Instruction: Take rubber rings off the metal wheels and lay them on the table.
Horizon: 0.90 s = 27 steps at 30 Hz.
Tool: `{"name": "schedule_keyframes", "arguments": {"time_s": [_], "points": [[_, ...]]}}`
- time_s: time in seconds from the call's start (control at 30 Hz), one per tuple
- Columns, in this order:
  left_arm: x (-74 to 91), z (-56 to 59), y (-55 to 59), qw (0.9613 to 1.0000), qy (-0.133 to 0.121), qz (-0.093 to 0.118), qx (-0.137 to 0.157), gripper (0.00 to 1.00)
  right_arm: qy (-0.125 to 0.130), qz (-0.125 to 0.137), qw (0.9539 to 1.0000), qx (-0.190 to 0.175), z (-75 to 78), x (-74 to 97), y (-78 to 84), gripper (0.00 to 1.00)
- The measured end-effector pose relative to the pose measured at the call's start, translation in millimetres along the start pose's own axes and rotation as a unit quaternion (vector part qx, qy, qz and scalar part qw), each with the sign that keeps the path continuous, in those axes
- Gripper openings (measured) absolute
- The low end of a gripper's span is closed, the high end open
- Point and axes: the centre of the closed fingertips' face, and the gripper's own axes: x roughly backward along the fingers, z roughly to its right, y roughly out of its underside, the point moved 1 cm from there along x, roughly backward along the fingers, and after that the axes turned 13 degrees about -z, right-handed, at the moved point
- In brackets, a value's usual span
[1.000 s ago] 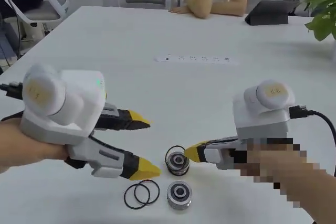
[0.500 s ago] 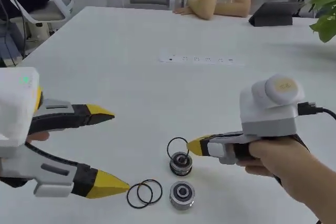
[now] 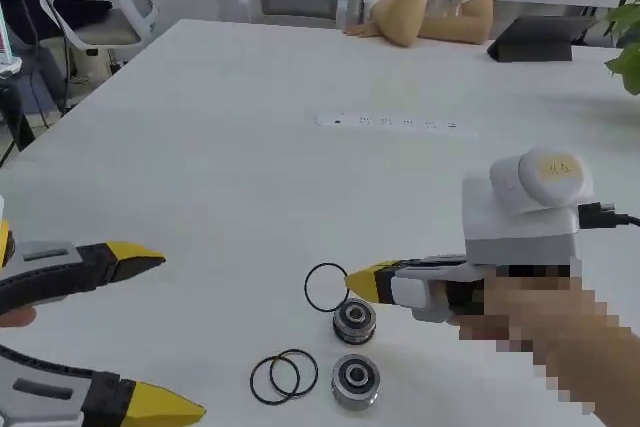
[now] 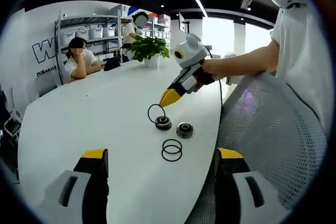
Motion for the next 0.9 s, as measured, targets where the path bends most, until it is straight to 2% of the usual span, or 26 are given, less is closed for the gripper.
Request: {"name": "schedule_keyframes", "arguments": {"time_s": [0.23, 0.4, 0.7, 0.9], "points": [[-2.5, 7.1, 12.4, 0.9997, 0.004, -0.002, 0.025, 0.83, -0.027, 0.002, 0.9996, -0.001, -12.6, -4.1, -1.3, 0.0], [-5.0, 11.7, 18.6, 0.9993, 0.006, -0.006, 0.037, 0.85, -0.043, -0.008, 0.999, 0.003, -22.5, -10.5, 2.5, 0.0], [-7.5, 15.4, 18.0, 0.9988, 0.006, -0.001, 0.049, 0.91, -0.065, -0.051, 0.9964, 0.02, -39.7, -27.1, 21.1, 0.0], [-9.4, 20.8, 16.7, 0.9984, 0.016, 0.004, 0.053, 0.96, -0.061, -0.078, 0.9947, 0.029, -40.5, -36.2, 33.5, 0.0]]}}
